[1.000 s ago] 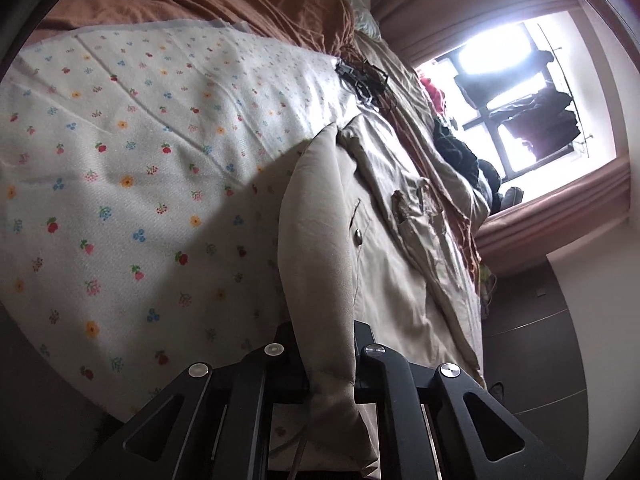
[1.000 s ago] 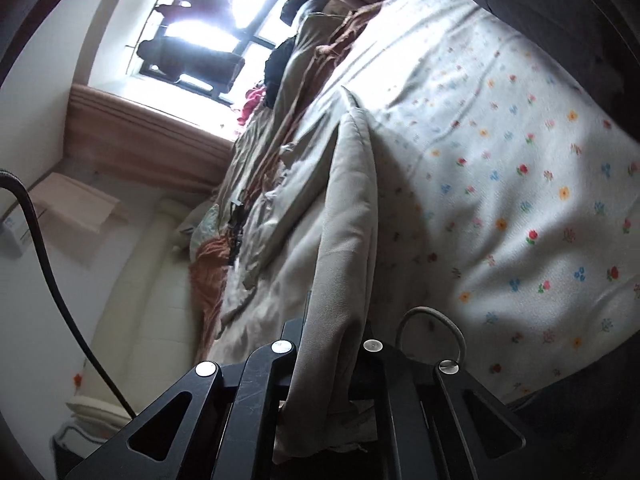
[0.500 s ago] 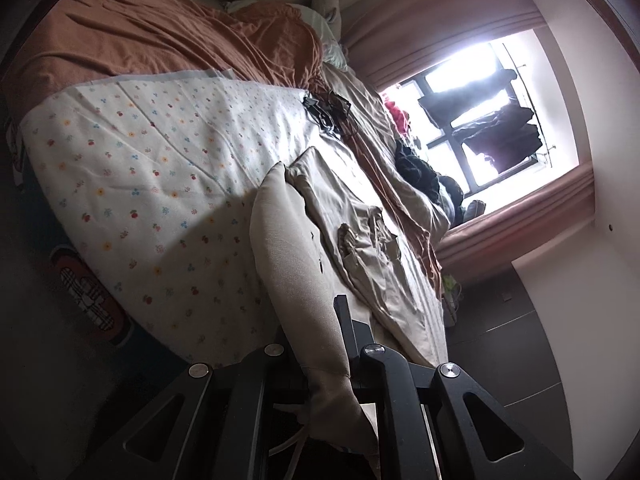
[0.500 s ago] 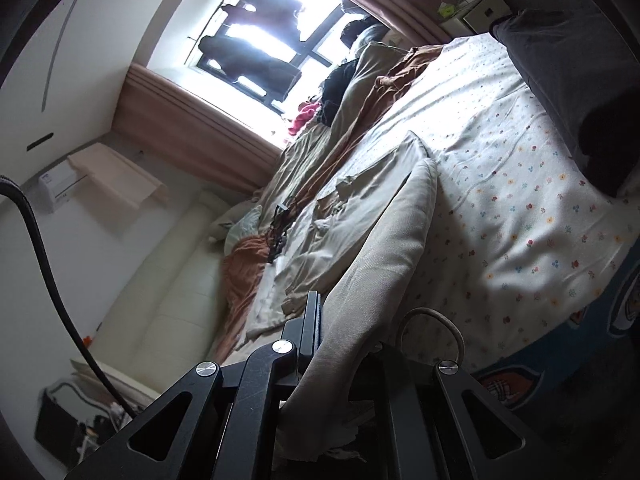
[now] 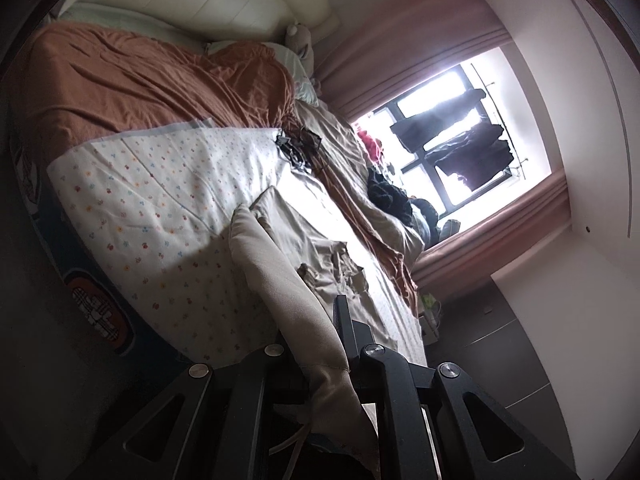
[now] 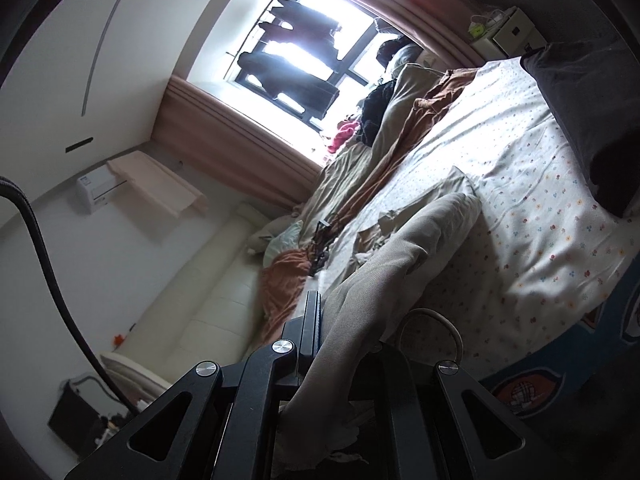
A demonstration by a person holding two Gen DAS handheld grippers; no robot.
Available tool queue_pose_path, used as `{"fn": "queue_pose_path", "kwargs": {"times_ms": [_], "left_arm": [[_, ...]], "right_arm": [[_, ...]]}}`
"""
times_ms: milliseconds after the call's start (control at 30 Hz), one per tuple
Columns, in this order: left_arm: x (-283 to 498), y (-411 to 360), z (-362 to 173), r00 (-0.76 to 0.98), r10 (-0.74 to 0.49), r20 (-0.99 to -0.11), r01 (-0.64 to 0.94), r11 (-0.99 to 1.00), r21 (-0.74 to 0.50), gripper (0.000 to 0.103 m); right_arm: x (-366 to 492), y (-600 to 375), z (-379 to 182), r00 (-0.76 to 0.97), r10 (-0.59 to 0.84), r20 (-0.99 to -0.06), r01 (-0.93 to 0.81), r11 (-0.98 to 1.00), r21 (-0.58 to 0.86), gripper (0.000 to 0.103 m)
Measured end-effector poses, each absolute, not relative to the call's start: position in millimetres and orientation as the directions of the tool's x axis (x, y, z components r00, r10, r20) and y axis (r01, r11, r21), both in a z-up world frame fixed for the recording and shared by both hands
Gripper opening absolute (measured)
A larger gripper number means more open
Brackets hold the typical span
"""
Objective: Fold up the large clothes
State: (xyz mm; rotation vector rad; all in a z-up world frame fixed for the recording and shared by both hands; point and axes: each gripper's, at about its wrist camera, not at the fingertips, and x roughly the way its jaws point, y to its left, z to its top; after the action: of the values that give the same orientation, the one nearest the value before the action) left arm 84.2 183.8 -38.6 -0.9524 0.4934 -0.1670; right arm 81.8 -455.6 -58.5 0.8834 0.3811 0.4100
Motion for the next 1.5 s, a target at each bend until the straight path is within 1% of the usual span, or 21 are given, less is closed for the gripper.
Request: {"fn": "queue_pose_path", "kwargs": {"times_ms": [100, 167, 367, 467, 667, 867, 1067, 1300, 1500], "left_arm": [[76.1, 189.1, -25.0, 0.893, -0.337, -0.299, -0.056, 0.576, -0.816, 0.009], [73.5, 192.4, -17.7, 0.901, -0.328, -0.283, -0.046, 0.578, -0.815, 0.009], [83.8, 190.9, -10.5, 0.901, -0.338, -0.272, -0.024, 0.588, -0.809, 0.009], [96.7, 189.9, -9.2, 0.899, -0.337, -0.281, -0.028, 0.594, -0.804, 0.009], [126.2, 189.3, -1.0, 0.904, -0.334, -0.268, -0.021, 0.59, -0.807, 0.009], [162.3, 182.3, 12.6, 0.908, -0.325, -0.266, -0.022, 0.597, -0.802, 0.01], [210.5, 176.8, 29.1, 0.913, -0.322, -0.251, -0.006, 0.605, -0.796, 0.01], [279.2, 175.5, 34.8, 0.899, -0.322, -0.299, -0.033, 0.629, -0.777, 0.01], [332.4, 165.8, 26.8, 0.877, -0.321, -0.359, -0.059, 0.668, -0.742, 0.01]], "right_arm": [[78.1, -454.4, -49.4, 0.859, 0.501, -0.102, -0.23, 0.557, 0.798, 0.007], [80.2, -452.2, -47.1, 0.857, 0.507, -0.087, -0.246, 0.551, 0.797, 0.007], [100.1, -451.8, -47.7, 0.857, 0.507, -0.096, -0.233, 0.546, 0.805, 0.007], [107.9, -454.3, -47.9, 0.859, 0.504, -0.088, -0.235, 0.54, 0.808, 0.007], [135.0, -460.7, -45.1, 0.866, 0.494, -0.081, -0.229, 0.534, 0.814, 0.007], [176.6, -464.4, -38.1, 0.866, 0.495, -0.068, -0.234, 0.522, 0.82, 0.007], [227.8, -468.1, -24.9, 0.877, 0.475, -0.078, -0.215, 0.531, 0.82, 0.007], [277.3, -467.5, -30.0, 0.888, 0.448, -0.099, -0.177, 0.534, 0.827, 0.007], [316.5, -471.7, -38.0, 0.885, 0.439, -0.158, -0.125, 0.55, 0.826, 0.007]]}}
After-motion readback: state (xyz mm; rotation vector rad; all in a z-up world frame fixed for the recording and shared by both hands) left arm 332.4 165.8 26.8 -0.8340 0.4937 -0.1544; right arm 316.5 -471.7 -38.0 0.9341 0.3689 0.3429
